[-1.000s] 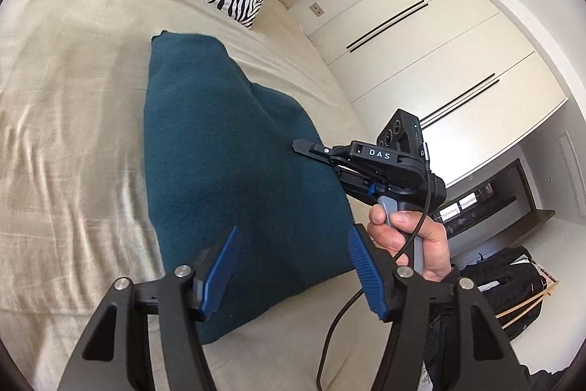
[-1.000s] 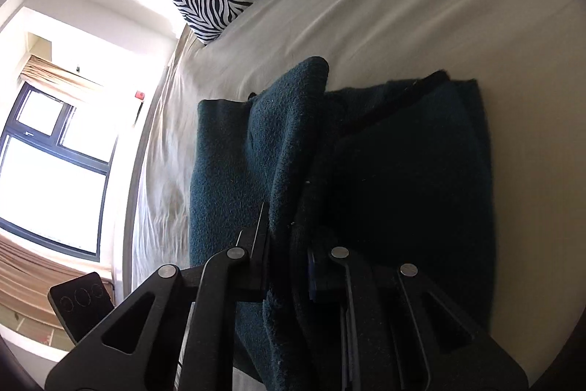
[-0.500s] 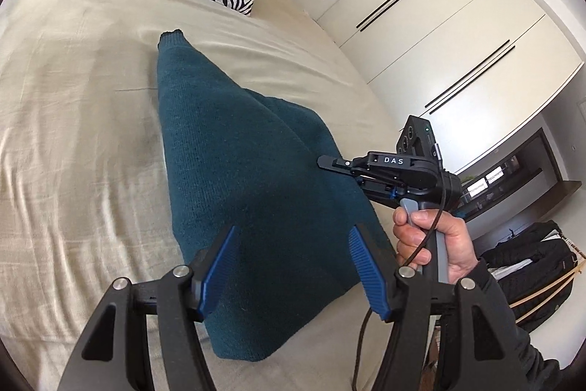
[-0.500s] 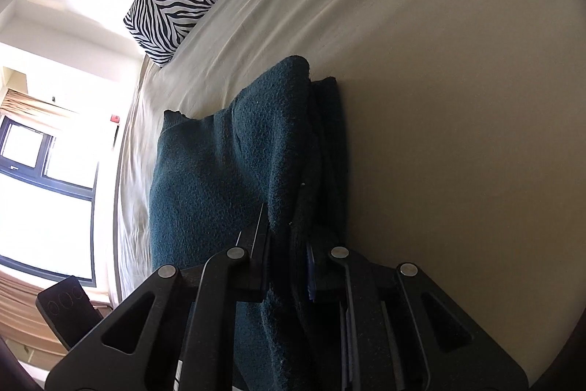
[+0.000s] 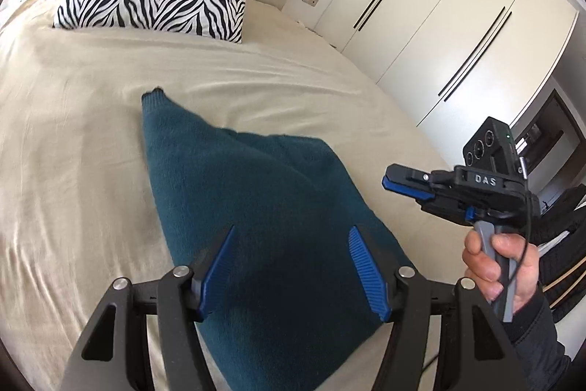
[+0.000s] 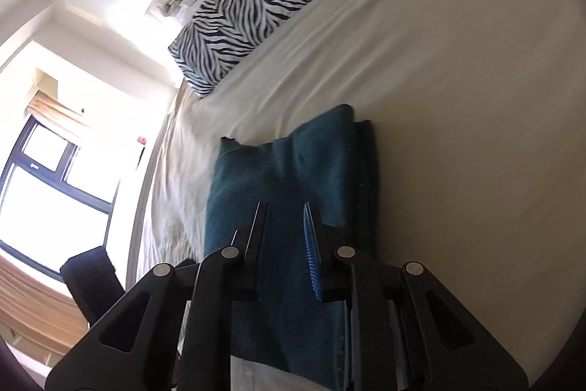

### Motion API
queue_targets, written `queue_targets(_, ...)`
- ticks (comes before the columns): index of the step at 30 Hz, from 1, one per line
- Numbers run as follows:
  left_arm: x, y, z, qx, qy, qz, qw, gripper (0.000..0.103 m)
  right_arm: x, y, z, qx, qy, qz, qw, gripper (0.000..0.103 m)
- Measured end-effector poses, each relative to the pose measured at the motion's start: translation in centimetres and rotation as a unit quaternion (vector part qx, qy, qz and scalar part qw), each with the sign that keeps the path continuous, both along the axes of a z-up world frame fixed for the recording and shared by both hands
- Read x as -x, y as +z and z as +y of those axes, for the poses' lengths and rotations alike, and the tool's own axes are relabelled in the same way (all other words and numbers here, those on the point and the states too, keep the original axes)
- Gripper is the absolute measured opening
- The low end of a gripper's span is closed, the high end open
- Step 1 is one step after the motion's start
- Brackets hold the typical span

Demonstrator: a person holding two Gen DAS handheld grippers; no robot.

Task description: Fold small clothes

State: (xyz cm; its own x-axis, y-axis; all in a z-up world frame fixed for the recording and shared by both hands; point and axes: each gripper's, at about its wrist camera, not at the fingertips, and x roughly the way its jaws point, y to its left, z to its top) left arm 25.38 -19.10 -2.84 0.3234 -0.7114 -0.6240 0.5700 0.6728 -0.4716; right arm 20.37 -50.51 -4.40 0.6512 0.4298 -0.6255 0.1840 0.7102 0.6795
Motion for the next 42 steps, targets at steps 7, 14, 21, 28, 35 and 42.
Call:
queue_targets(7, -5.9, -3.0, -5.1, -0.103, 0.001, 0.022, 0.9944, 0.065, -5.5, -3.9, 1.3, 0.016, 0.014, 0.067, 0.998, 0.018)
queue_targets(14, -6.2, -4.8, -6.6, -0.132, -0.004, -0.001, 0.9912, 0.067, -4.5, -7.4, -2.0, -0.027, -0.012, 0.053, 0.998, 0.012)
queue_targets(21, -6.3, -4.5, -6.3, -0.122, -0.002, 0.004, 0.9925, 0.067, 0.5, -2.1, 0.8, -0.006, 0.014, 0.01, 1.0, 0.017)
queue_targets(28, -5.6, -3.0, -5.3, -0.111, 0.007, 0.012, 0.9938, 0.068, 4.0, -5.1, 1.0, -0.002, 0.019, 0.051, 0.998, 0.016)
queue_targets(35, -3.0, -1.6, 2.4, -0.025, 0.1, 0.044, 0.9937, 0.079, 5.5, -0.2, -0.7, 0.057, -0.032, -0.003, 0.998, 0.076)
queue_targets(42, -4.2, -5.4, 3.1, -0.005, 0.094, 0.137, 0.986, 0.079, 1.9, -3.9, -1.1, 0.031, -0.002, 0.058, 0.998, 0.074)
